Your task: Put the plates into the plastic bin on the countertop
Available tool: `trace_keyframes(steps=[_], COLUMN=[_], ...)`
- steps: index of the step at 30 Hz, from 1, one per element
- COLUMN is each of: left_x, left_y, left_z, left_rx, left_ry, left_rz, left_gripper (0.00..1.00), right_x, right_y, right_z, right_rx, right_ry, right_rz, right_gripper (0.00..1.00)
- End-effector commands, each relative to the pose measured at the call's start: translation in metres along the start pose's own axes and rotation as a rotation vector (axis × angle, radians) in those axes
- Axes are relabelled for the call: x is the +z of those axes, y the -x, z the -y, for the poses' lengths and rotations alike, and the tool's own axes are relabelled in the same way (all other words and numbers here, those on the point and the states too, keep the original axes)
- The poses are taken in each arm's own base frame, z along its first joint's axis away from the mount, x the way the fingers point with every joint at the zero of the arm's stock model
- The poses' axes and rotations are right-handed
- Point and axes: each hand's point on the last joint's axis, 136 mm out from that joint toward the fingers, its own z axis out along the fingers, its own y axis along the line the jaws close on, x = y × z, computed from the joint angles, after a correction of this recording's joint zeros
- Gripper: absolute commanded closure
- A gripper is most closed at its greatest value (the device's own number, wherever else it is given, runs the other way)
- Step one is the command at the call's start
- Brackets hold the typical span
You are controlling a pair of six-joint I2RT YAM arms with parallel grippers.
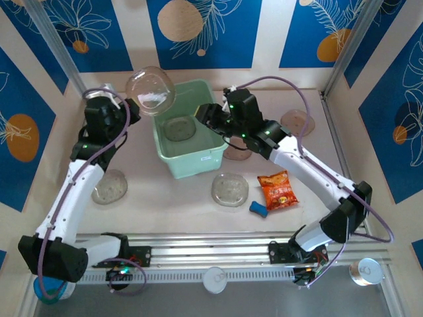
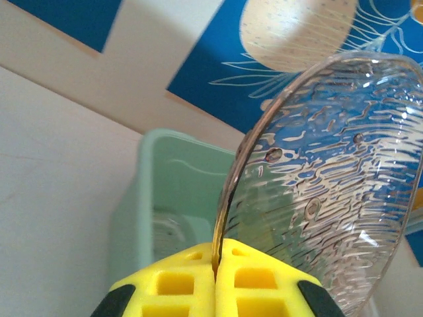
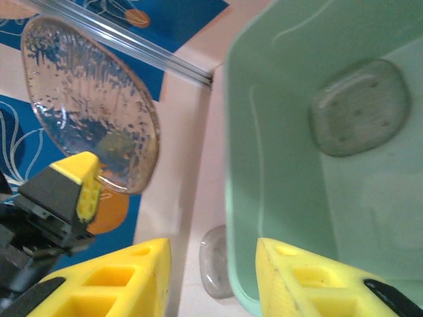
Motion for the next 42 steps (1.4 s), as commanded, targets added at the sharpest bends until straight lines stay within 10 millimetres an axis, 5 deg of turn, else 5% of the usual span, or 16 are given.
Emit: trace_keyframes(steps=[1, 8, 25, 42], left_x=[-0.004, -0.003, -0.001, -0.003], left_y=[0.017, 0.001, -0.01, -0.017], left_z=[0.021, 0.042, 0.056, 0.062], left_rx=[-0.084, -0.089, -0.111, -0.077], left_ry=[-0.03, -0.057, -0.053, -0.047], left_rz=[0.123, 0.106, 0.104, 0.107], left_gripper=[1.0, 1.0, 1.0, 1.0], right_x=[0.005, 0.03, 0.055, 0.053], right_y=[0.022, 0.023, 0.017, 0.007], right_z=[-0.043, -0.045, -0.047, -0.032], right_rx=[0.037, 0.071, 0.064, 0.115], right_ry=[0.156, 0.185, 0.162, 0.104], right_rz=[0.075, 0.073, 0.085, 0.084], right_gripper=[0.6, 0.62, 0.66, 0.62])
